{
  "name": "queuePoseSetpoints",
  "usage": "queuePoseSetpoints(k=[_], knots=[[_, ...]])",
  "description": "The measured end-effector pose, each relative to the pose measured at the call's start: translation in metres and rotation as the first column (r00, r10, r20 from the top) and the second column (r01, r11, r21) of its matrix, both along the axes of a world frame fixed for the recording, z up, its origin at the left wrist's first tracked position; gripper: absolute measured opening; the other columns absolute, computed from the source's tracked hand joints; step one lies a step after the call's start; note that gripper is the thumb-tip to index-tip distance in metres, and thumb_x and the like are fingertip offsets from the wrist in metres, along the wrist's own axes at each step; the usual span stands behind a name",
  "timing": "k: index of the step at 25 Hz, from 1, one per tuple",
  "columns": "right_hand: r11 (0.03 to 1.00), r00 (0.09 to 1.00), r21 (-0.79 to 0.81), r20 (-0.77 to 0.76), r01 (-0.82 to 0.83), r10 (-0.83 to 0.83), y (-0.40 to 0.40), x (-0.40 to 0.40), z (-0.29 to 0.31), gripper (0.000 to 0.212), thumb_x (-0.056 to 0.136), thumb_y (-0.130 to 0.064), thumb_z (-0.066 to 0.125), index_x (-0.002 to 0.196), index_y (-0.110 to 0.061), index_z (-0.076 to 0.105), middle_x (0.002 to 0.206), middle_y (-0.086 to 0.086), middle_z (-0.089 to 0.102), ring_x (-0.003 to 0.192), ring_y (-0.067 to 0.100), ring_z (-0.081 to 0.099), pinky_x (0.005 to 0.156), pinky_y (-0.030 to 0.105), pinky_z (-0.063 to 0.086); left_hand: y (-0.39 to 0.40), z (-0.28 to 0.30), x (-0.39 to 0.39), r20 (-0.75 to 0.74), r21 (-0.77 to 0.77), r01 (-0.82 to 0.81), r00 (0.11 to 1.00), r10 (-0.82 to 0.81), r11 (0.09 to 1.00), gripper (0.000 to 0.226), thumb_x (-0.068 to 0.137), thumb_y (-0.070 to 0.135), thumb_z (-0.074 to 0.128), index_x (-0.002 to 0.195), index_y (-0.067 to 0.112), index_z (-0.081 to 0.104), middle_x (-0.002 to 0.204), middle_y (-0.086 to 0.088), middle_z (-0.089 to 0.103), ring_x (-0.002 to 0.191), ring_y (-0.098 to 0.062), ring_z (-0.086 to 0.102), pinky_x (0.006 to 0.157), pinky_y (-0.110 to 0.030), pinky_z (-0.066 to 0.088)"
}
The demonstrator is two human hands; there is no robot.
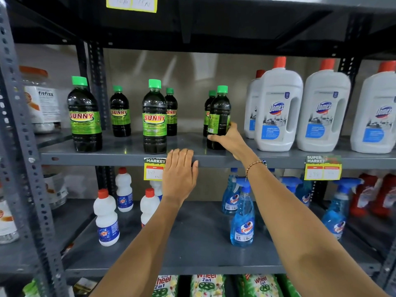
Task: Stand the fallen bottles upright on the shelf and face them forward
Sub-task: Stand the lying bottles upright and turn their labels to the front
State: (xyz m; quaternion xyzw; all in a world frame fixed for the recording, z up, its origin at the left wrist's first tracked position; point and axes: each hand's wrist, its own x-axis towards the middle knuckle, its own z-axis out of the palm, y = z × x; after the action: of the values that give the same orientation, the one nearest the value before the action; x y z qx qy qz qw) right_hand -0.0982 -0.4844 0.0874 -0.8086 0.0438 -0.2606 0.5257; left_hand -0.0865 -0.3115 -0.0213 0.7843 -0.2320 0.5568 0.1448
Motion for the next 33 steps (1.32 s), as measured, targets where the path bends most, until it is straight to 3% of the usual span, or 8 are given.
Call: queuePoseSetpoints(k=[6,10,13,17,22,25,29,33], knots=[[0.993,0.998,-0.106,-0.021,0.058,-0.061,0.001,0.003,-0.003,0.082,0.066,-0.025,0.085,0.129,-0.009,0.034,0.122,0.006,0.052,0.111,0.02,0.053,0.093,0.032,0.045,-0.001,-0.001,0.002,0.016,0.006,-0.011,1.0,0.011,1.0,0.038,0.097,0.031,0.037,0.117,0.006,0.057,0.114,-0.011,0.063,0.11,-0.03,0.056,0.108,-0.04,0.03],[0.999,0.999,-0.013,-0.028,0.029,-0.029,0.0,-0.001,-0.001,0.067,0.074,-0.014,0.078,0.128,-0.008,0.04,0.111,0.003,0.058,0.109,0.021,0.056,0.085,0.029,0.043,-0.001,-0.002,0.003,0.014,-0.002,0.002,1.0,-0.002,1.0,0.037,0.098,0.031,0.038,0.118,0.006,0.056,0.116,-0.011,0.062,0.112,-0.03,0.055,0.108,-0.039,0.029],[0.994,0.994,-0.041,0.043,0.101,-0.1,-0.001,0.0,-0.003,0.074,0.066,-0.02,0.086,0.126,-0.009,0.044,0.117,0.004,0.056,0.107,0.018,0.055,0.095,0.032,0.047,-0.001,-0.002,0.004,0.022,-0.008,0.017,1.0,-0.017,1.0,0.036,0.097,0.03,0.039,0.118,0.006,0.057,0.115,-0.011,0.062,0.113,-0.03,0.055,0.108,-0.039,0.03],[0.999,0.998,0.036,-0.048,-0.035,0.036,-0.008,0.003,0.0,0.05,0.071,-0.002,0.076,0.117,-0.004,0.054,0.113,0.009,0.065,0.109,0.024,0.06,0.103,0.039,0.046,0.0,-0.003,0.003,0.032,-0.007,0.027,0.999,-0.027,1.0,0.035,0.097,0.03,0.039,0.117,0.007,0.057,0.115,-0.01,0.063,0.111,-0.029,0.056,0.107,-0.04,0.033],[0.998,0.998,-0.056,-0.045,0.034,-0.037,-0.007,0.014,-0.004,0.098,0.039,-0.042,0.087,0.124,-0.012,0.048,0.12,0.005,0.059,0.111,0.019,0.058,0.097,0.036,0.048,0.0,-0.002,0.004,0.028,-0.009,0.014,1.0,-0.014,1.0,0.036,0.097,0.031,0.039,0.117,0.007,0.057,0.115,-0.01,0.062,0.11,-0.028,0.056,0.107,-0.039,0.031],[0.999,0.997,-0.05,-0.078,0.009,-0.012,-0.004,0.009,-0.003,0.074,0.057,-0.022,0.085,0.121,-0.009,0.051,0.115,0.007,0.064,0.11,0.022,0.061,0.094,0.034,0.049,0.0,-0.002,0.003,0.034,-0.013,0.012,0.999,-0.012,1.0,0.036,0.097,0.031,0.039,0.117,0.007,0.057,0.115,-0.01,0.063,0.11,-0.029,0.057,0.107,-0.039,0.031],[0.994,0.999,-0.105,-0.048,0.013,-0.018,-0.001,0.006,-0.004,0.083,0.064,-0.026,0.086,0.128,-0.006,0.038,0.123,0.006,0.053,0.113,0.02,0.052,0.097,0.034,0.045,0.0,-0.002,0.002,0.027,-0.011,0.017,1.0,-0.016,1.0,0.036,0.097,0.031,0.038,0.117,0.007,0.057,0.115,-0.01,0.063,0.11,-0.028,0.057,0.107,-0.039,0.031],[0.997,0.999,-0.083,-0.048,-0.009,0.005,-0.004,0.005,-0.003,0.064,0.073,-0.013,0.079,0.126,-0.006,0.044,0.119,0.005,0.059,0.113,0.021,0.056,0.092,0.03,0.044,0.0,-0.003,0.001,0.026,-0.001,0.017,1.0,-0.017,1.0,0.037,0.097,0.031,0.037,0.118,0.007,0.057,0.115,-0.01,0.063,0.111,-0.028,0.056,0.107,-0.039,0.032]])
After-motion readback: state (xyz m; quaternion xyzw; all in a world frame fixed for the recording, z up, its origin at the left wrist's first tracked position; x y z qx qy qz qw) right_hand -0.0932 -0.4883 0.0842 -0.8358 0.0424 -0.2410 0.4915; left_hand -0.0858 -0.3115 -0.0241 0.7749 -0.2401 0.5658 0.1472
